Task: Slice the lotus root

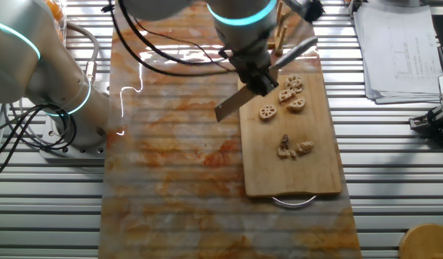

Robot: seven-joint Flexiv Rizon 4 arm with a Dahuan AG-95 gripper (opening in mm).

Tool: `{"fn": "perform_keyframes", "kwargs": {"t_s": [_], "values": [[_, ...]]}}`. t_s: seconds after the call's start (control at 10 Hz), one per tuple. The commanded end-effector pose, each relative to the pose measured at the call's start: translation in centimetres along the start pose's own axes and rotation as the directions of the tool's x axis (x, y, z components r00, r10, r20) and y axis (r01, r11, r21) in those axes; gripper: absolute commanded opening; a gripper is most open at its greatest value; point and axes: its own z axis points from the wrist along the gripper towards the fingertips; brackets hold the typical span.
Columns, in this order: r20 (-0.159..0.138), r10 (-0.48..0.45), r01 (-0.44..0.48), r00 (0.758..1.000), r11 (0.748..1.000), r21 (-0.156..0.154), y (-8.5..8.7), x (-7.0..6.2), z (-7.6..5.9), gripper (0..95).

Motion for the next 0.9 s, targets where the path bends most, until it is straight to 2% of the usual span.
{"fn": "perform_keyframes", "kwargs": {"t_s": [0.1,0.2,0.4,0.5,0.6,0.8,0.9], "values": [[0.005,0.0,0.0,1.0,1.0,-0.004,0.59,-0.14,-0.39,0.0],[0.003,0.016,-0.016,1.0,1.0,-0.005,0.61,-0.18,-0.39,0.0],[-0.019,0.06,-0.06,0.998,0.998,0.005,0.52,-0.69,-0.08,0.0],[-0.037,0.076,-0.076,0.996,0.997,0.025,0.51,-0.81,0.01,0.0],[-0.037,0.096,-0.096,0.995,0.995,0.027,0.54,-0.82,0.0,0.0],[-0.045,0.185,-0.184,0.982,0.982,0.039,0.48,-0.84,0.08,0.0],[-0.067,0.22,-0.217,0.973,0.975,0.052,0.4,-0.99,0.24,0.0]]}}
